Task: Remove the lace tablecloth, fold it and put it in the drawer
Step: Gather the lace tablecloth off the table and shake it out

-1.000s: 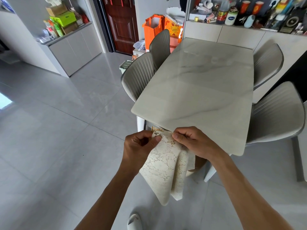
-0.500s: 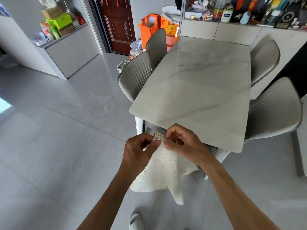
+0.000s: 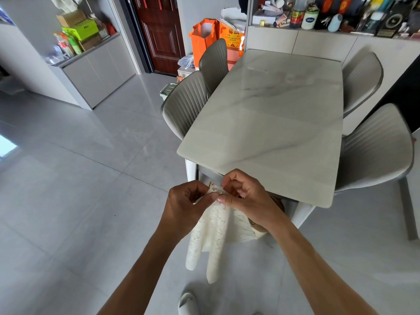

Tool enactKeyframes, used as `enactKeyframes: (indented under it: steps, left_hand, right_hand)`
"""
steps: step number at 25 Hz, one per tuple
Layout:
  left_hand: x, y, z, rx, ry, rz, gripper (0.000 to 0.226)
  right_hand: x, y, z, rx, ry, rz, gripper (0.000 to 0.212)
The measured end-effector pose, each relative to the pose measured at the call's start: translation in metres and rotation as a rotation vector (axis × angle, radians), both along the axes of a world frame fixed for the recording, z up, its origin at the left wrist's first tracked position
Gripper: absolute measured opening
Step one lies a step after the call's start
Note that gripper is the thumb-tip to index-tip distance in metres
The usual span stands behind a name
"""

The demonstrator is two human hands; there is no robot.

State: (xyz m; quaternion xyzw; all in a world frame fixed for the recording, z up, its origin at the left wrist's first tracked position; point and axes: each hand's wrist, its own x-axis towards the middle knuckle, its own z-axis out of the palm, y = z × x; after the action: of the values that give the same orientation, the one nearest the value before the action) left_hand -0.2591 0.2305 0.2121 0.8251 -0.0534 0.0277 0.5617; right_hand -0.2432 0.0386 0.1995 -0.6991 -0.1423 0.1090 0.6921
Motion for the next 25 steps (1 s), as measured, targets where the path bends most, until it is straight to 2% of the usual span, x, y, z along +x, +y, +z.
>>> enactKeyframes:
  steps: [4, 7, 11, 13, 16, 19, 21, 25]
  left_hand:
    - [0.000, 0.002, 0.002, -0.128, 0.075, 0.016, 0.014]
    - [0.000, 0.003, 0.001, -0.220, 0.140, 0.034, 0.028]
    - [0.007, 0.008, -0.003, -0.180, 0.265, -0.010, 0.023]
    - [0.013, 0.008, -0.004, -0.089, 0.339, -0.082, 0.030]
    - [0.017, 0.004, 0.001, -0.068, 0.380, -0.117, 0.017]
    - [0.020, 0.000, 0.010, -0.062, 0.286, -0.108, 0.005]
    - [0.025, 0.000, 0.023, -0.056, 0.154, -0.123, 0.009]
    - [0.039, 0.020, 0.054, -0.107, -0.026, -0.064, 0.006]
  right_hand:
    - [0.001, 0.004, -0.002, 0.031, 0.030, -0.013, 0.028]
    - [0.001, 0.006, 0.000, 0.010, 0.033, 0.004, 0.027]
    - [0.002, 0.007, 0.003, -0.040, 0.020, 0.004, 0.028]
    - [0.001, 0.005, 0.004, -0.089, 0.016, 0.002, 0.028]
    - [0.000, 0.003, 0.003, -0.150, -0.006, -0.009, 0.028]
    - [0.004, -0.004, 0.001, -0.123, 0.019, -0.002, 0.030]
    - [0.012, -0.019, -0.001, -0.124, 0.128, 0.042, 0.034]
    - [0.022, -0.049, -0.031, -0.468, 0.180, 0.085, 0.021]
